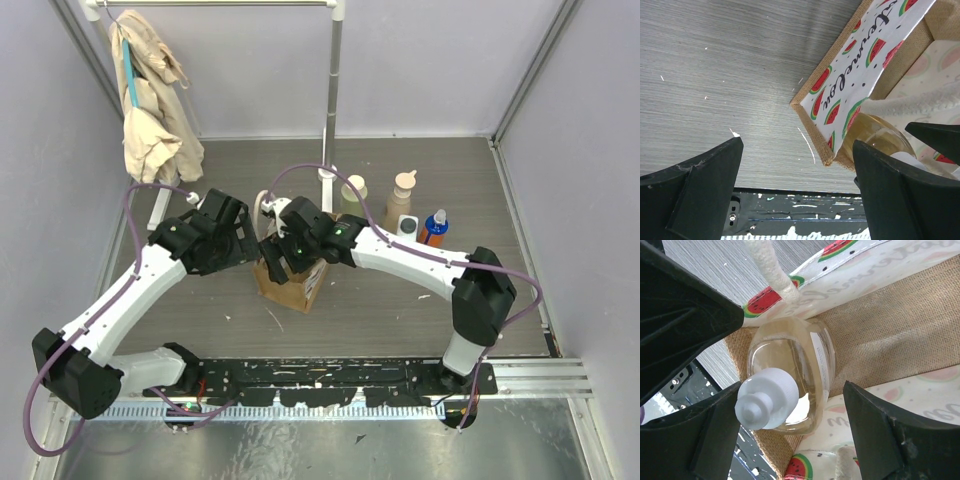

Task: Take the personal care products out of the canvas bag

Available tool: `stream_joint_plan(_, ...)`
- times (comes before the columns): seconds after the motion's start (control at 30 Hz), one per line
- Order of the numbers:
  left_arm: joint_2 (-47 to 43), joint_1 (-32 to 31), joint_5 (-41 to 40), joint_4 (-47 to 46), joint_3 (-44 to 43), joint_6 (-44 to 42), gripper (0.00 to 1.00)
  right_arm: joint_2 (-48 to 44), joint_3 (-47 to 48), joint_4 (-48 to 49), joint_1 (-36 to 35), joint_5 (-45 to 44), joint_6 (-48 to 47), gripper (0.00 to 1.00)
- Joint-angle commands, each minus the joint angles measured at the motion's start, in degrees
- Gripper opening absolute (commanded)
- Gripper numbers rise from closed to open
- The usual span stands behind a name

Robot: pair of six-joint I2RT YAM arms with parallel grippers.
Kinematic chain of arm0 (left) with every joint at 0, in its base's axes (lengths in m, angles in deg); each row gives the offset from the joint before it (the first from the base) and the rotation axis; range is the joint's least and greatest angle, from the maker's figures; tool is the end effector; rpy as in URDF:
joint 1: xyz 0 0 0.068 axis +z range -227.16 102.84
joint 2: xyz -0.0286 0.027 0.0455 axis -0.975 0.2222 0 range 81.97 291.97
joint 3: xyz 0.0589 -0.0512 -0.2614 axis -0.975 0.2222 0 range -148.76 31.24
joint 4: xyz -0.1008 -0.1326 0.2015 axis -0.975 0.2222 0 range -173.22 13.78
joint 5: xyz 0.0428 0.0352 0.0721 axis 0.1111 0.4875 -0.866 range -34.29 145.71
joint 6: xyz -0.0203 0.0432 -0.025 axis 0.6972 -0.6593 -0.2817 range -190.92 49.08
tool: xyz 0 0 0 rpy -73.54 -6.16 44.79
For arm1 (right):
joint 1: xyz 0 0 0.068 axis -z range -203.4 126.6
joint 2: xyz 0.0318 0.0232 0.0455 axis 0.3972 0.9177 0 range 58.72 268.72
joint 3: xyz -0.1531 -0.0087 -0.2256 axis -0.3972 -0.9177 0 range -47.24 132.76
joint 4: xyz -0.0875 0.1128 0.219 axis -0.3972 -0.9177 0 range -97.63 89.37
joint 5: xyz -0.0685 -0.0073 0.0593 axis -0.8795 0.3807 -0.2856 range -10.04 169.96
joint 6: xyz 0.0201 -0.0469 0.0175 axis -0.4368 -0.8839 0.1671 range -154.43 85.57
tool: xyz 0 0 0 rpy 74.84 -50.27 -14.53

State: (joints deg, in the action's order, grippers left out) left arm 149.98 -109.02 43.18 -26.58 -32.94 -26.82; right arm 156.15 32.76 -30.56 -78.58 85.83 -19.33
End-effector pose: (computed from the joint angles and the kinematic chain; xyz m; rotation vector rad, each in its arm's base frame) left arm 0.1936 -0.1113 0.3072 -0.3516 2.5744 -0.1966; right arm 0.2140 0.3139 0.2787 -0.9066 2.3388 0.6686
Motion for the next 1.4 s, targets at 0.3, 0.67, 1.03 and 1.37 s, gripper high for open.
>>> stream_joint_plan(0.3, -0.37, 0.04, -1.00, 0.12, -1.54, -0.59, 0.99, -8.26, -0.04, 3.03, -0.02, -0.77, -0.72, 0.84)
stream_joint_plan(0.67, -1.85, 0.12, -3.47, 1.47, -2.76, -1.06, 1.00, -4.03, -1.00, 5.56, 0.56, -2.10, -1.03, 0.83)
stream_joint_plan(1.03, -2.00, 0.30, -3.65, 2.01, -2.35, -1.38, 0.99, -1.11, -2.20, 7.64, 2.19, -3.06, -0.73, 0.80)
stream_joint_plan(1.37, -1.98, 0.51, -3.55, 2.18, -1.96, -1.56, 0.99, 2.04, -3.20, 8.62, 2.45, -1.45, -1.73, 0.71)
